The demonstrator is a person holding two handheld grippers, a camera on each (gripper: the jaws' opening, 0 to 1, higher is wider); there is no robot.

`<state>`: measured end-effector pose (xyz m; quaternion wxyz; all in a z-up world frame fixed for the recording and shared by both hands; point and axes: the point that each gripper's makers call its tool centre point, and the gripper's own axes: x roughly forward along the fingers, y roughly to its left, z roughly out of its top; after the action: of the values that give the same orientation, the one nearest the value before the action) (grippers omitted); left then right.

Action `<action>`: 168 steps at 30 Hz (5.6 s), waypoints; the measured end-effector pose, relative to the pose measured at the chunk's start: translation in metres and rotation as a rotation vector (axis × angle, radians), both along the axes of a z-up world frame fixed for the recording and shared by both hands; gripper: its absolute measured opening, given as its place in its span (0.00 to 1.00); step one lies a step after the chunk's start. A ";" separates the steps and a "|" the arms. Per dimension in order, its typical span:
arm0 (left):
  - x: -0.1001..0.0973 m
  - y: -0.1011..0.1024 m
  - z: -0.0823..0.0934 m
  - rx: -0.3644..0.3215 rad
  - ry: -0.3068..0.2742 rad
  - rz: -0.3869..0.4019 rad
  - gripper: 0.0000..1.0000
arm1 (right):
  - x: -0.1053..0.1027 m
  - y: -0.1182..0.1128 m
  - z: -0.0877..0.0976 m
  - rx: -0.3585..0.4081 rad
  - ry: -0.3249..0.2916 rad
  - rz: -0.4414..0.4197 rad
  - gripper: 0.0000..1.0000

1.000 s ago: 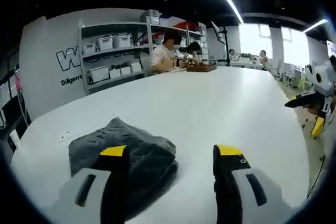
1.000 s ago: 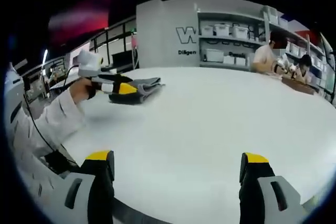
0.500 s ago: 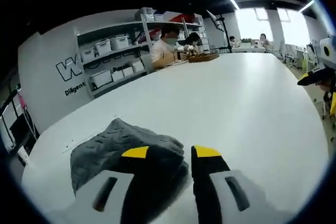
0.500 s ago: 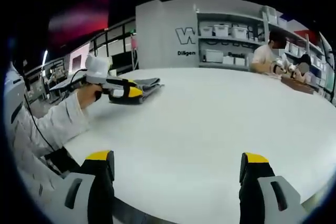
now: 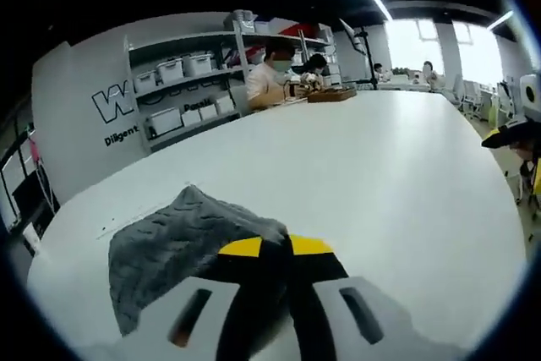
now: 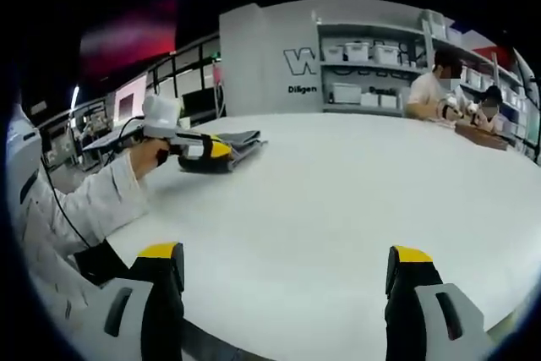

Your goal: Open the folded towel by lifting each exposed corner and separating the folded layers until the towel lies flat within the target outline without major curled edges

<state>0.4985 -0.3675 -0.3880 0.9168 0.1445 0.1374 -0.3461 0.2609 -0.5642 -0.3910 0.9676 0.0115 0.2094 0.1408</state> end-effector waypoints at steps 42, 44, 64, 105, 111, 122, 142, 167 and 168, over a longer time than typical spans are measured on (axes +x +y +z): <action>0.041 0.093 0.093 -0.479 -0.065 0.256 0.07 | 0.030 0.038 0.017 -0.077 0.024 0.126 0.99; 0.042 0.103 0.096 -0.482 -0.077 0.278 0.07 | 0.032 0.042 0.018 -0.079 0.023 0.137 0.99; 0.039 0.184 0.107 -0.501 -0.152 0.435 0.07 | 0.045 0.071 0.015 -0.104 0.040 0.221 0.99; 0.010 0.297 0.042 -0.392 -0.132 0.711 0.06 | 0.051 0.100 0.007 -0.148 0.076 0.298 0.99; 0.005 0.308 0.027 -0.392 -0.098 0.740 0.07 | 0.048 0.103 0.006 -0.159 0.085 0.303 0.99; -0.005 0.321 -0.011 -0.365 0.002 0.793 0.07 | 0.047 0.105 0.007 -0.175 0.092 0.298 0.99; -0.011 0.338 -0.021 -0.396 0.046 0.778 0.24 | 0.045 0.114 0.003 -0.186 0.109 0.294 0.99; -0.060 0.303 0.001 -0.343 0.152 0.465 0.99 | 0.055 0.137 0.001 -0.186 0.122 0.304 0.99; -0.062 0.301 0.002 -0.343 0.152 0.457 0.99 | 0.056 0.137 0.001 -0.183 0.124 0.302 0.99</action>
<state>0.4362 -0.0662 -0.3856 0.9690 -0.0734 0.1743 -0.1587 0.3173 -0.4267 -0.3898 0.9176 -0.0993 0.2800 0.2641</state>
